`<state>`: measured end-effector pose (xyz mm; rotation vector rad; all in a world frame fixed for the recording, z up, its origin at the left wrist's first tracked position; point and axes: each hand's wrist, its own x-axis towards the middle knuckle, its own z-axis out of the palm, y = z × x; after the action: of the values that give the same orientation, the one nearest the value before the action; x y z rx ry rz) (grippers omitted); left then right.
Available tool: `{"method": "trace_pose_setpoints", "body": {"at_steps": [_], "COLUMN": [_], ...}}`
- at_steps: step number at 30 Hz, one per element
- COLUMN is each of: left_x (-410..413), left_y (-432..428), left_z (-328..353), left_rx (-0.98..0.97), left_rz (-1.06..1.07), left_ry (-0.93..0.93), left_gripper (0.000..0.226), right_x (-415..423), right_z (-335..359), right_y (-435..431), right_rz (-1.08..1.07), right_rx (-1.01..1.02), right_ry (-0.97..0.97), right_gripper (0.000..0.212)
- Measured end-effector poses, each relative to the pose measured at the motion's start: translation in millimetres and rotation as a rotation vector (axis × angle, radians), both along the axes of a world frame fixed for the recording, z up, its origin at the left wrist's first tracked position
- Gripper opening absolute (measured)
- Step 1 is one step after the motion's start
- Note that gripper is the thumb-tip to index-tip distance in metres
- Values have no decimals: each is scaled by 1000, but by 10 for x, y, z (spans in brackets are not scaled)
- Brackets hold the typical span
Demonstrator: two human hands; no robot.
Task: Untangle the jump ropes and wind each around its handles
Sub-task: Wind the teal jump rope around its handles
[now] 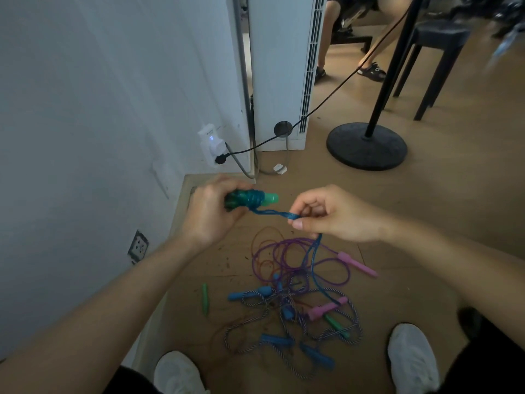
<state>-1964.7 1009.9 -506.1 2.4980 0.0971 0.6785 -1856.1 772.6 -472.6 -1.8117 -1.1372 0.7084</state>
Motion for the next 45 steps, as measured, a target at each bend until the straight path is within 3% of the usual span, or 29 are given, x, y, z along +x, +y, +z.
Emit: {"method": "trace_pose_setpoints", "body": {"at_steps": [5, 10, 14, 19, 24, 31, 34, 38, 42, 45], "left_x": [-10, -93, -139, -150, -131, -99, -56, -20, -17, -10], "left_y": [-79, -266, -268, -159, -209, -337, -344, -275, -147, -183], "left_z": [-25, 117, 271, 292, 250, 250, 245, 206, 61, 46], "left_rx": [-10, -282, -483, -822, -1335, -1654, -1672, -1545, -973, -686], "left_rz": [-282, -513, -610, -632, -562, -282, -143, 61, 338, 318], "left_ry": [267, 553, 641, 526, 385, 54, -76, -183, -117, -99], "left_gripper": [42, 37, 39, 40, 65, 46, 47, 53, 49, 34], "right_x": [83, 188, 312, 387, 400, 307, 250, 146, 27, -48], "right_z": [54, 118, 104, 33, -76, -198, -229, -252, -240, -196], "right_y": [-67, -143, -176, -166, -150, -108, -84, -54, -21, -28], "right_rz": [-64, -114, -159, -213, -259, -225, -197, -120, -19, 62], "right_rx": [35, 99, 122, 172, 183, 94, 66, -5, -60, -87], "right_ry": [-87, -137, -134, -83, -62, -61, -88, -124, -122, -140], "right_gripper": [8, 15, 16, 15, 13, 17, 16, 16, 20, 24]}}
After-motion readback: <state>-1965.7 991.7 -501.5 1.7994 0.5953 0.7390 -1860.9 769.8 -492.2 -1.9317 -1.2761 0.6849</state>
